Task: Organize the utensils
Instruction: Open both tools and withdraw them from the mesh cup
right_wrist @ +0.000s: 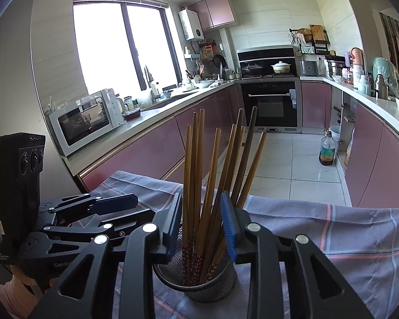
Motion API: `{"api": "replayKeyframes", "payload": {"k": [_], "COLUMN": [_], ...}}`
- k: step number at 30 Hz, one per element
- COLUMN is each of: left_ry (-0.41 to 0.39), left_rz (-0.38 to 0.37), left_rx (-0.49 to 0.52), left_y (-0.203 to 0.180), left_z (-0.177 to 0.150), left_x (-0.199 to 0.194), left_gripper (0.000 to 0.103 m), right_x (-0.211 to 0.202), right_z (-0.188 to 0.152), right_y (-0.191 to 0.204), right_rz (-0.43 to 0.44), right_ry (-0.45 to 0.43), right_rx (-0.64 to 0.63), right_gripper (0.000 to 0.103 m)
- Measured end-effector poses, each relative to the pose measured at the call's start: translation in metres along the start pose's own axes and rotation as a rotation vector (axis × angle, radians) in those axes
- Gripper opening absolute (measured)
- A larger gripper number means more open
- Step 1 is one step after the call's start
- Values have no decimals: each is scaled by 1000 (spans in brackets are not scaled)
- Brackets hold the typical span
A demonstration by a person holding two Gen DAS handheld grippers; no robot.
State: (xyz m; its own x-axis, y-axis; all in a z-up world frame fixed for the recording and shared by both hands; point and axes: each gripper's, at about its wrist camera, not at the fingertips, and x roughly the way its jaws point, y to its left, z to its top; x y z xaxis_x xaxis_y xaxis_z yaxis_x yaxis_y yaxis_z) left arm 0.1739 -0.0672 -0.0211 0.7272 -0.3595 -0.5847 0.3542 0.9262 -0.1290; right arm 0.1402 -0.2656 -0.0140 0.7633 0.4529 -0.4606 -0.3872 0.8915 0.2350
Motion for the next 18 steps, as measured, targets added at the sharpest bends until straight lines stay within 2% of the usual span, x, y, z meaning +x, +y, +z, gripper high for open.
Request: {"api": "replayKeyframes", "payload": {"k": [2,4,7,9,11,12,14,18], "left_ry": [-19,-43,-86,-109,-136,-147,-169,-212], "left_rz": [11,29,61,86,111,123,139,184], "left_rx": [-7,-11,-31,-44,-51,-52,-60,-54], "left_y": [3,6,12,17,20,22,24,26], "left_z": [-6,-12,-23,-32,-40,-44,-51,-68], "left_x": [-6,-13,-27,-37,-48,-53,-63,-84], "left_gripper": [68,71,87,96,98,98,98,98], "right_x": [-2,-4,-9,-13,-18,-18,-24,-39], "right_z": [-3,-6,-13,-21,-29,-32,-40,-55], "right_y": [2,3,6,9,14,17,24,40], "right_rz": [-2,-1,-5,-19,-38,-47,-79,-109], "right_ry": [-5,-13,-26,-45,-61,-63,-82,-147], "right_rx": [0,2,7,7,-1,-8,-21,-55], "right_gripper": [39,50,61,77,80,89,97,97]}}
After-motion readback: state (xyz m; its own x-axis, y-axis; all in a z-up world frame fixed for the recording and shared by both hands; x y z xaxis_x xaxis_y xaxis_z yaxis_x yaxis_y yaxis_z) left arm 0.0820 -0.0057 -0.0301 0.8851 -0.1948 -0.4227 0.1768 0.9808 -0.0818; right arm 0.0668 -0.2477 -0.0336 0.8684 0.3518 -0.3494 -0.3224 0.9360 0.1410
